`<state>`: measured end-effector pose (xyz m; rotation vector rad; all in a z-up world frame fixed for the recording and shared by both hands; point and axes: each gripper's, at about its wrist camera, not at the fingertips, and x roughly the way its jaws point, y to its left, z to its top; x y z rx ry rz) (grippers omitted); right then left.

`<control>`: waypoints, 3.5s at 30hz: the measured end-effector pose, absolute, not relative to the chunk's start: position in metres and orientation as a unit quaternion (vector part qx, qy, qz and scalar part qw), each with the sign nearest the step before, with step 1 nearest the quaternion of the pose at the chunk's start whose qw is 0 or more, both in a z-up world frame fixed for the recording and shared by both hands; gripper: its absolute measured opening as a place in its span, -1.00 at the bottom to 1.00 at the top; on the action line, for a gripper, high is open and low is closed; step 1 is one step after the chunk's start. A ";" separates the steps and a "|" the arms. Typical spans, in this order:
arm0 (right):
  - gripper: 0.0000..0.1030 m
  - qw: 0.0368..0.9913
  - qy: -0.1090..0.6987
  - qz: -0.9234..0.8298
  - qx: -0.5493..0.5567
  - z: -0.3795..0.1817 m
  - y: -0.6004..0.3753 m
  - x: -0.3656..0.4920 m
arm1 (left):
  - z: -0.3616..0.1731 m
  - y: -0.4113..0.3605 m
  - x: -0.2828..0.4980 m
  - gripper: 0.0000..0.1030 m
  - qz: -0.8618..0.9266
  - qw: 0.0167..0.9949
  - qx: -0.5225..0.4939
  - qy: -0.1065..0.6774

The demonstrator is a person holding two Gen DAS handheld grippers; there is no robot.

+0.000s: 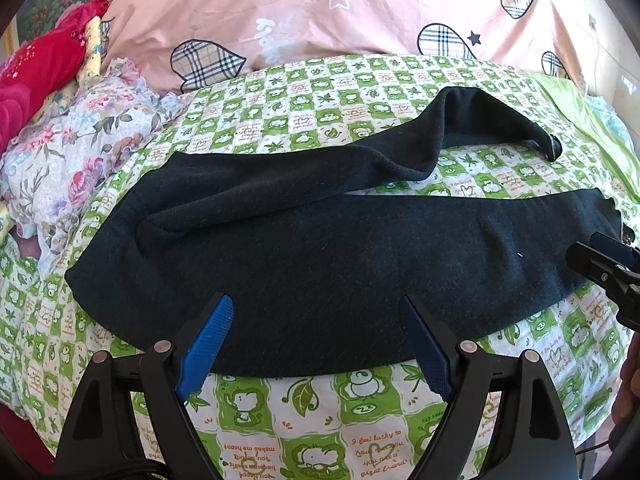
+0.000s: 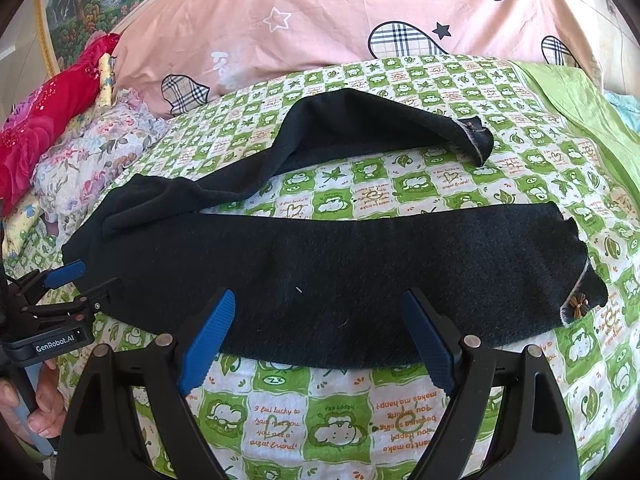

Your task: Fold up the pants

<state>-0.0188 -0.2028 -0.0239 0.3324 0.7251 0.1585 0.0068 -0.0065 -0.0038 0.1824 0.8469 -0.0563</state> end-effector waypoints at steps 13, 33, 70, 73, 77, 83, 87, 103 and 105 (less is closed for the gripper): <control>0.66 0.916 0.345 0.056 0.198 -0.019 -0.232 -0.009 | 0.011 -0.023 0.029 0.67 -0.051 0.908 0.110 0.401; 0.66 0.926 0.335 0.030 0.170 -0.005 -0.286 0.041 | 0.019 -0.073 0.098 0.67 -0.068 0.899 0.124 0.415; -0.53 0.932 0.359 0.052 0.005 -0.023 -0.316 0.146 | -0.019 -0.138 0.198 -0.69 -0.100 0.866 0.211 0.441; -0.68 0.934 0.352 0.063 0.001 -0.016 -0.319 0.137 | -0.011 -0.135 0.190 -0.85 -0.125 0.868 0.207 0.433; -0.78 0.933 0.350 0.080 0.009 -0.009 -0.324 0.129 | 0.003 -0.130 0.177 -0.90 -0.162 0.871 0.201 0.418; -0.85 0.931 0.349 0.104 0.034 -0.005 -0.338 0.112 | 0.021 -0.111 0.156 -0.92 -0.219 0.866 0.176 0.414; -0.86 0.930 0.342 0.133 0.037 -0.005 -0.341 0.094 | 0.025 -0.098 0.141 -0.93 -0.240 0.861 0.158 0.419; -0.86 0.928 0.330 0.174 -0.013 -0.005 -0.334 0.009 | 0.029 -0.090 0.040 -0.93 -0.295 0.844 0.187 0.406; -0.86 0.928 0.329 0.176 -0.019 -0.005 -0.332 0.000 | 0.024 -0.090 0.030 -0.93 -0.298 0.841 0.192 0.409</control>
